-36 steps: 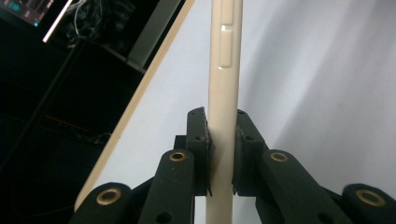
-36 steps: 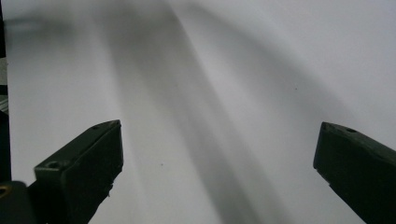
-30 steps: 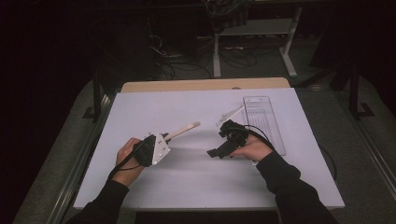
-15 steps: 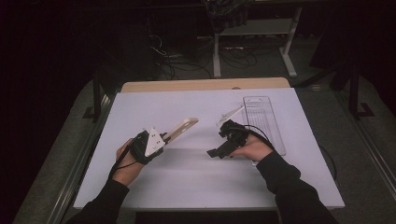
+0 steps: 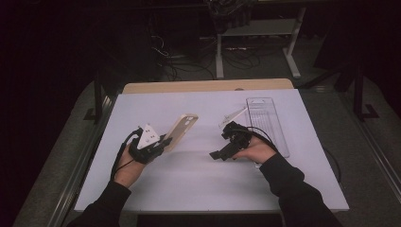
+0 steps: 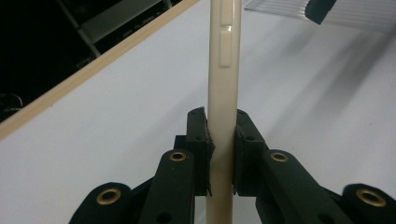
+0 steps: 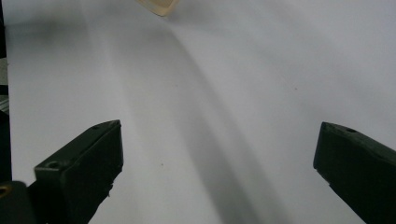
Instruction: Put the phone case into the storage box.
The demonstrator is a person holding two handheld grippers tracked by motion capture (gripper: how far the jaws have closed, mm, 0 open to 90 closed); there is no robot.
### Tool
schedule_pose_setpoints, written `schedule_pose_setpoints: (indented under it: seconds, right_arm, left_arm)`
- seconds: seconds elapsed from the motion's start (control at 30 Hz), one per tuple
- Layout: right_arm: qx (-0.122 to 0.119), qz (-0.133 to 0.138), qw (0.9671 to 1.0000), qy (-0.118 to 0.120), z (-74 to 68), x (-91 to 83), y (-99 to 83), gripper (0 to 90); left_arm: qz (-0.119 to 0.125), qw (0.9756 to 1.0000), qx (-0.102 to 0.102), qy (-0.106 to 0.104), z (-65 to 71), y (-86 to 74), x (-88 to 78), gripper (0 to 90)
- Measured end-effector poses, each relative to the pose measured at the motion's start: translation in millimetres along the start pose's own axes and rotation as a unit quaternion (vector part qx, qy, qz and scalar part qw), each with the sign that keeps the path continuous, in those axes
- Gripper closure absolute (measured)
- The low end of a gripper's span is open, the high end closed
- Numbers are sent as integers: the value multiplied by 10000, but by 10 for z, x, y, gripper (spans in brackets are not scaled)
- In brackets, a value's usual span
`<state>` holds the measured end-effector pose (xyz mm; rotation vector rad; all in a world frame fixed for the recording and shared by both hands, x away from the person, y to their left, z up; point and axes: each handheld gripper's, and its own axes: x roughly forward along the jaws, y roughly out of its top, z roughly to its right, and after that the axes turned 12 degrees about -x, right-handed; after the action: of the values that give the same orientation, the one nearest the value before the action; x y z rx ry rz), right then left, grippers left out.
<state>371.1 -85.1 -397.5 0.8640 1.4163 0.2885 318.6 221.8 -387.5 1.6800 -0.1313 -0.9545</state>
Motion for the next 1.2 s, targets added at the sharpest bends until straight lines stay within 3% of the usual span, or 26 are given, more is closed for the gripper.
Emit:
schedule_pose_setpoints:
  seconds: [0.27,0.33,0.4,0.57,0.87,1.2]
  right_arm:
    - [12,13,10000,1,2,-1,0,10]
    - [12,14,10000,2,2,-1,0,10]
    - [17,17,10000,1,2,-2,-1,10]
    - [17,24,10000,9,5,-2,0,10]
    - [52,78,10000,28,17,-13,0,5]
    - [148,349,9993,-44,77,-42,55,0]
  left_arm:
    - [35,9987,-495,-73,-89,0,-5,801]
    - [16,9975,-707,-81,-91,-2,-6,800]
    - [17,9970,-772,-73,-106,3,-6,801]
    - [25,9928,-1198,-50,-119,11,7,800]
    - [-36,9924,-1232,11,-88,28,32,800]
    - [-31,9923,-1238,48,-70,35,47,800]
